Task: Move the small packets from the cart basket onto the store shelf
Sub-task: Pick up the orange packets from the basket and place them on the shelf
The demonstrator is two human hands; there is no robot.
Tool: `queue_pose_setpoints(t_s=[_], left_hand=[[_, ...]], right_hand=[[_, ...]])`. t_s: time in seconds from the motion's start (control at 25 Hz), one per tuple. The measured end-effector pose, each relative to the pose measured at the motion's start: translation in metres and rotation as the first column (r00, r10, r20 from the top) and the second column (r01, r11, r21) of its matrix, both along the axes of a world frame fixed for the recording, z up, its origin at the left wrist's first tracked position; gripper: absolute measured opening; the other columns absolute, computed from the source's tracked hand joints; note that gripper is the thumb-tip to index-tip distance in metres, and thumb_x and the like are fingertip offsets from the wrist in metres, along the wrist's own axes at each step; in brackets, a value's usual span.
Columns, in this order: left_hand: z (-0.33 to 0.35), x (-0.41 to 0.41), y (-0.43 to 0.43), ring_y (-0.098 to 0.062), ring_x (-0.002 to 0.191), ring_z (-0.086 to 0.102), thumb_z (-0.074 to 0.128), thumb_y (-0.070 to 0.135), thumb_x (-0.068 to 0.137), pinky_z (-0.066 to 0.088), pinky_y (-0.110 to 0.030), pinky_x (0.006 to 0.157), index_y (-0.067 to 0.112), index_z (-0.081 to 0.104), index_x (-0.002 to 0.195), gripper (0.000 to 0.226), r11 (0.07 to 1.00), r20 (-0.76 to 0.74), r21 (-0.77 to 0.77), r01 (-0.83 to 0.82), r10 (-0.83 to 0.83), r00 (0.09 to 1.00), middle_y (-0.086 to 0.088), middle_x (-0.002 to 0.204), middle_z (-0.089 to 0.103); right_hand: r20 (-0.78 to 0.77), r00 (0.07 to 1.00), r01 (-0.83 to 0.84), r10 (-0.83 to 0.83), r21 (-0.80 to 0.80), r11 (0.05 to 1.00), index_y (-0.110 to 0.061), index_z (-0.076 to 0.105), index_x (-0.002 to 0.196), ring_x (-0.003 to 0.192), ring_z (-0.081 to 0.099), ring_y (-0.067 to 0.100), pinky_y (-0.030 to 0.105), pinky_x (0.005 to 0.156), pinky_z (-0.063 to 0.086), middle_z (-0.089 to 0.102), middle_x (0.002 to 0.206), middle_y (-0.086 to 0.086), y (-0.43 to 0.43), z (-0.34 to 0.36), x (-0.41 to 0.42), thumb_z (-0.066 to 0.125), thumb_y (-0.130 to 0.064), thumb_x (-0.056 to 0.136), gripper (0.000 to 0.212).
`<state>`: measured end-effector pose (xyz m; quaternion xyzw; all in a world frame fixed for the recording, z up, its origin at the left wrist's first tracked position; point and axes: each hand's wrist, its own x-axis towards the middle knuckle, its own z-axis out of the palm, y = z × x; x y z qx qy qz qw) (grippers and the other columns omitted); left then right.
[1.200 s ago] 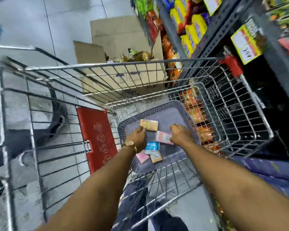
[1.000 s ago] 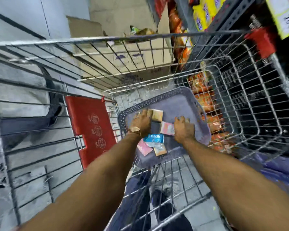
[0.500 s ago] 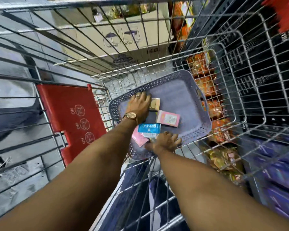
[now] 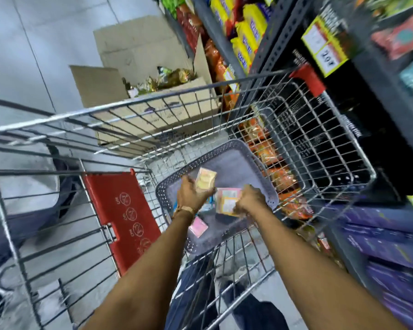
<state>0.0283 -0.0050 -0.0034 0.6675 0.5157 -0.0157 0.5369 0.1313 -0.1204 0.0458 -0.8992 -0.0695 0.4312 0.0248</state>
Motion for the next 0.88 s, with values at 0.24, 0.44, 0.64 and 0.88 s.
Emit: queue_pose_setpoints(t_s=[0.24,0.44,0.64,0.88], left_hand=[[0.093,0.015,-0.068,-0.015,0.069,0.060,0.082,0.007,0.072,0.051,-0.036,0.063,0.010,0.050,0.097,0.041,0.952,0.285,-0.254,-0.171,0.243,0.927,-0.009,0.087,0.063],[0.191,0.041,-0.120,-0.010,0.069,0.062,0.053,0.013,0.095,0.051,-0.035,0.067,0.013,0.065,0.089,0.013,0.916,0.541,-0.400,0.016,0.222,0.811,0.004,0.077,0.069],[0.264,0.067,-0.180,-0.023,0.080,0.068,0.028,0.024,0.102,0.057,-0.034,0.073,0.008,0.066,0.107,0.041,0.734,0.606,-0.577,0.357,0.092,0.790,-0.015,0.099,0.071],[0.304,0.088,-0.275,-0.023,0.061,0.071,0.029,0.031,0.101,0.059,-0.029,0.045,0.009,0.064,0.108,0.042,0.567,0.649,-0.573,0.592,-0.127,0.750,-0.014,0.085,0.074]], right_hand=[[-0.454,0.596,0.787,-0.662,0.495,0.368,0.004,0.048,0.129,0.063,0.061,0.022,0.023,0.050,0.060,0.063,0.119,0.029,-0.051,0.106,0.011,0.061,0.011,0.084,0.047],[-0.721,0.388,0.833,-0.574,0.541,-0.116,-0.002,0.058,0.109,0.058,0.072,0.014,0.025,0.059,0.062,0.076,0.071,0.004,-0.121,0.181,-0.009,0.055,0.010,0.088,0.025],[-0.733,0.332,0.666,-0.593,0.628,-0.403,-0.005,0.058,0.109,0.062,0.075,0.015,0.026,0.058,0.063,0.075,0.087,0.010,-0.202,0.233,-0.027,0.057,0.009,0.087,0.026],[-0.617,0.307,0.435,-0.724,0.768,-0.470,-0.010,0.061,0.095,0.067,0.074,0.014,0.023,0.057,0.061,0.076,0.087,0.007,-0.301,0.277,-0.046,0.056,0.008,0.088,0.020]])
